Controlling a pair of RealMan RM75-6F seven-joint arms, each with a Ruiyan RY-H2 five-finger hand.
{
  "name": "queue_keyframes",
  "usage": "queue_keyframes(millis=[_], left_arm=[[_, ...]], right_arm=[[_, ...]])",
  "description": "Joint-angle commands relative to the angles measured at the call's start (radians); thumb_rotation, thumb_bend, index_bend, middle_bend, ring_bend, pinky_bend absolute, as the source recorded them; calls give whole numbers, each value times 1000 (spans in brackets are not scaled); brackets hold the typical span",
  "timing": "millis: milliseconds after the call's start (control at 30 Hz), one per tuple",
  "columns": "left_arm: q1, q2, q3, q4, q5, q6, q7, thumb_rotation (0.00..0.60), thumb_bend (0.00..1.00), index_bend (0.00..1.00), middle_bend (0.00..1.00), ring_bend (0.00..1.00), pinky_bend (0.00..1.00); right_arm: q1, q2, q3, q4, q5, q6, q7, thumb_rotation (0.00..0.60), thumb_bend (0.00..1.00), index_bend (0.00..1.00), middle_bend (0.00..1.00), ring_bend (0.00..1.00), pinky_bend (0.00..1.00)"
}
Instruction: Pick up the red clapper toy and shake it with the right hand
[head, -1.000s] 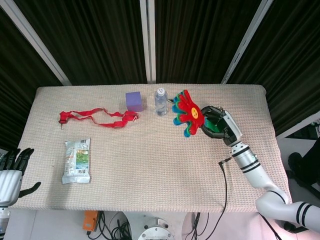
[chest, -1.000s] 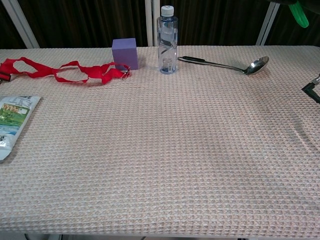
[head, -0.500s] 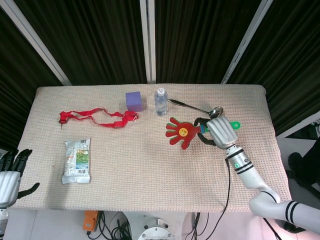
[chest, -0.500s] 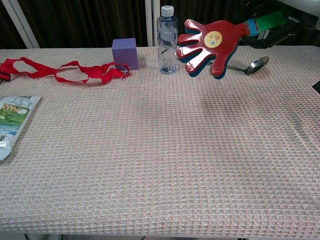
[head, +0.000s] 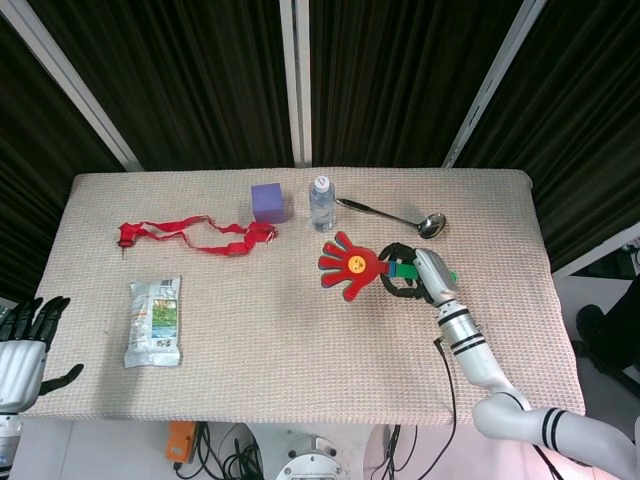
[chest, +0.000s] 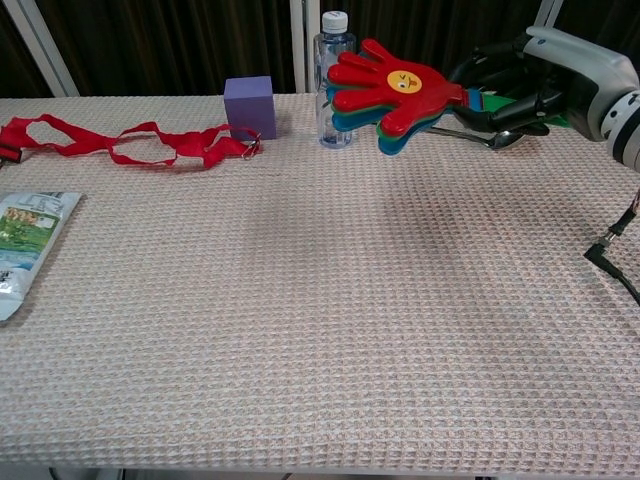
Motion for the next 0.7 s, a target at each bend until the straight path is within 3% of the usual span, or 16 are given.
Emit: queue_keyframes(millis=[33, 200, 400, 433, 500, 567, 633, 700], left_arm=[[-1, -1, 0, -1, 0, -2, -1, 600, 125, 64, 69, 0, 13], [-3, 1, 1, -4, 7, -1, 1, 600, 126, 64, 69, 0, 13], [-2, 5, 5, -8, 10, 0, 1, 600, 126, 64, 69, 0, 13], [-2, 5, 6, -7, 10, 0, 0, 600, 126, 63, 69, 0, 13], [-1, 5, 7, -5, 10, -1, -1, 600, 125, 63, 69, 0, 13], [-1, 5, 8, -3, 9, -1, -3, 600, 126, 64, 69, 0, 13], [0, 5, 7, -2, 9, -1, -6, 600, 126, 64, 69, 0, 13], [0, 4, 7, 0, 9, 0, -7, 600, 125, 64, 69, 0, 13]], right_arm=[[13, -68, -9, 35, 20, -19, -46, 600, 327, 687, 610, 781, 991], [33, -126, -18, 84, 35, -29, -104, 600, 327, 688, 602, 764, 990], [53, -173, -26, 132, 42, -36, -171, 600, 309, 635, 527, 584, 921], [55, -176, -27, 136, 39, -36, -176, 600, 281, 598, 500, 534, 869], [61, -169, -37, 140, 31, -51, -192, 600, 189, 460, 391, 355, 671], [73, -143, -52, 131, 29, -87, -227, 600, 59, 163, 144, 79, 277], [72, -136, -46, 121, 44, -75, -268, 600, 7, 5, 7, 0, 33], [67, -131, -42, 106, 61, -63, -302, 600, 0, 0, 0, 0, 0]])
